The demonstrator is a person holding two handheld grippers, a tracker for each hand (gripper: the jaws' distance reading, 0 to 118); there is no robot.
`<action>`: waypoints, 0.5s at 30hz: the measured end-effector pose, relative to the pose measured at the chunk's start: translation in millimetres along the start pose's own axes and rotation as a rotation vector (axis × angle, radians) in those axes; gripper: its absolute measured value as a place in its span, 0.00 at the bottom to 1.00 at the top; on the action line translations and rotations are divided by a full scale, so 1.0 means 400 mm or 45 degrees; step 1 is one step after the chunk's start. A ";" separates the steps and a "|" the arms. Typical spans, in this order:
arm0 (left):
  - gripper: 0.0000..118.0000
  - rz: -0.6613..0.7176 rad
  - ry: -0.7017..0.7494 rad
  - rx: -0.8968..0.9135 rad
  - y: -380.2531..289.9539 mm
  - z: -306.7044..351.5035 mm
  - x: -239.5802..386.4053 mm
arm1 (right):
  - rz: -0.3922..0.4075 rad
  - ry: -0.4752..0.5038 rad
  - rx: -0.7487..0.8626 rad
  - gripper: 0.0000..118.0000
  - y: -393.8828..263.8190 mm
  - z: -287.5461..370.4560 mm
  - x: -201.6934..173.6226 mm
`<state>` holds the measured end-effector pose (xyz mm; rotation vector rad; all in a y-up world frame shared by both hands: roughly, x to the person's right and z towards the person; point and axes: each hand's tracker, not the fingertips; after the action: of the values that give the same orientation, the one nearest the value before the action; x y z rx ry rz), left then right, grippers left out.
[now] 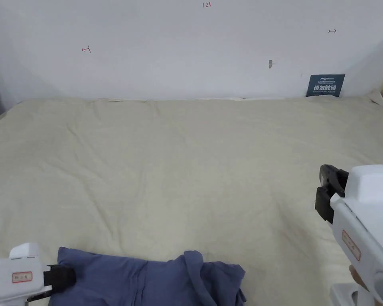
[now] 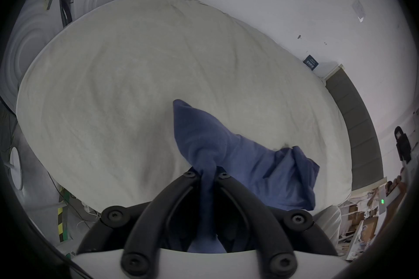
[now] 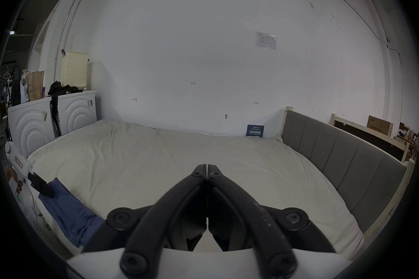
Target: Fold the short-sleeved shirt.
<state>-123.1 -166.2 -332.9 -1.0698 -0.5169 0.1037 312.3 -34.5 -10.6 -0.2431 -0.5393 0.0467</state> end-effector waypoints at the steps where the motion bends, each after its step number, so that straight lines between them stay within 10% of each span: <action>1: 0.09 -0.011 -0.006 0.004 0.000 0.008 0.025 | -0.002 0.004 0.000 0.02 -0.001 0.001 0.000; 15: 0.09 -0.303 -0.249 -0.155 -0.027 -0.078 0.494 | -0.034 -0.015 -0.003 0.02 -0.027 0.026 0.053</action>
<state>62.6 -132.4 -265.5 -1.1141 -0.8321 -0.0338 324.9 -40.6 11.5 -0.2383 -0.5541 0.0213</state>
